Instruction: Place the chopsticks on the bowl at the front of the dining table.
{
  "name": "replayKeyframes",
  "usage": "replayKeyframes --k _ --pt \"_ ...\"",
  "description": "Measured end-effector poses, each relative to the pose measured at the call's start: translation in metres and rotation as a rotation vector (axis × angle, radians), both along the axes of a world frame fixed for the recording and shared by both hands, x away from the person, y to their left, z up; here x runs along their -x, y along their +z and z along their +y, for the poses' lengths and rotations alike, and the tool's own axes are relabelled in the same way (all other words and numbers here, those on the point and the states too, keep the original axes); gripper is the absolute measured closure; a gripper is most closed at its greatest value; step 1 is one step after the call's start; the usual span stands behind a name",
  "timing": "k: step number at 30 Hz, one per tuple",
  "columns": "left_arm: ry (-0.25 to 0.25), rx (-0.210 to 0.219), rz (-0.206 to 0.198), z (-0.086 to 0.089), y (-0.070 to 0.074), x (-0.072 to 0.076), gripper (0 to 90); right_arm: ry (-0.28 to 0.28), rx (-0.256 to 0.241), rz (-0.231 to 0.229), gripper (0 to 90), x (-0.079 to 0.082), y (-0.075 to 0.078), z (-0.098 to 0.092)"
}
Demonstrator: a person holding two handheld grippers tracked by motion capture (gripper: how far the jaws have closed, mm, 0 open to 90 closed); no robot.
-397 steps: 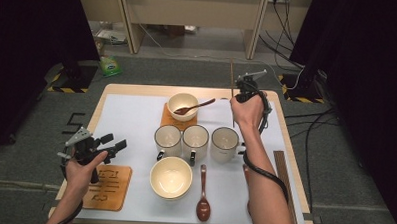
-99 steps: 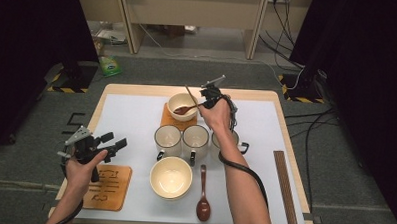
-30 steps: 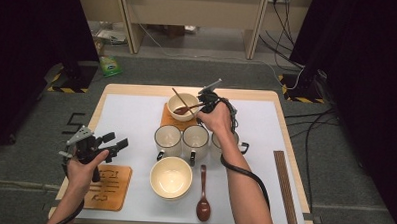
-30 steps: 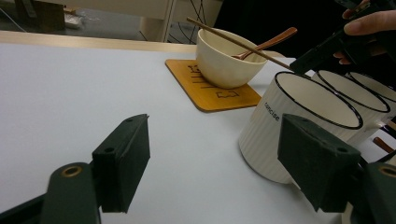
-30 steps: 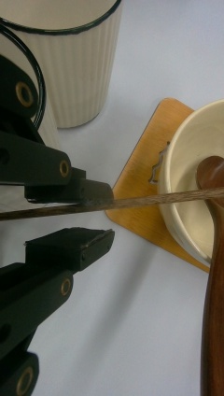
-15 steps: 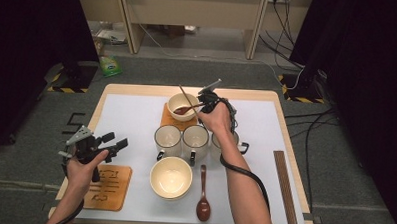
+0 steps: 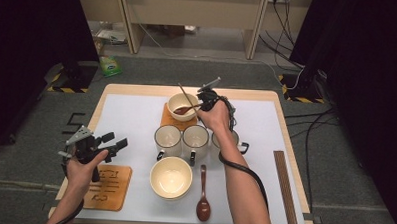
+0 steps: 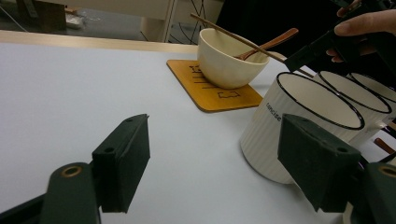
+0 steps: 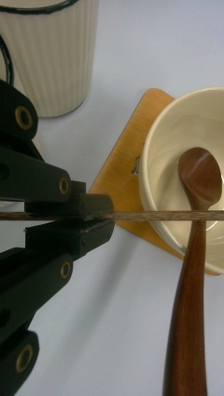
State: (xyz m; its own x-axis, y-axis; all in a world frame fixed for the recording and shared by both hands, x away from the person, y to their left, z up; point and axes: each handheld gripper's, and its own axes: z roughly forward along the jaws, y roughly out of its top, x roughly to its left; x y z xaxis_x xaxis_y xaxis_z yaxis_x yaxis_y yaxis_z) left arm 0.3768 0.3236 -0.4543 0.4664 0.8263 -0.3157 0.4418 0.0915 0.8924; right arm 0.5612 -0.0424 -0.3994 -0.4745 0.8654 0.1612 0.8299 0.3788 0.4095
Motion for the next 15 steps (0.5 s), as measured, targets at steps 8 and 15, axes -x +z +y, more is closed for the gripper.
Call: replayKeyframes --k 8,15 --pt "-0.001 0.000 0.001 -0.0001 -0.0003 -0.0002 24.6 -0.011 -0.012 -0.009 85.3 -0.0028 -0.0015 0.0010" --pt "-0.002 -0.001 0.002 -0.0004 -0.0004 -0.0002 24.6 -0.014 -0.018 -0.014 85.2 -0.0048 -0.0016 0.0017"
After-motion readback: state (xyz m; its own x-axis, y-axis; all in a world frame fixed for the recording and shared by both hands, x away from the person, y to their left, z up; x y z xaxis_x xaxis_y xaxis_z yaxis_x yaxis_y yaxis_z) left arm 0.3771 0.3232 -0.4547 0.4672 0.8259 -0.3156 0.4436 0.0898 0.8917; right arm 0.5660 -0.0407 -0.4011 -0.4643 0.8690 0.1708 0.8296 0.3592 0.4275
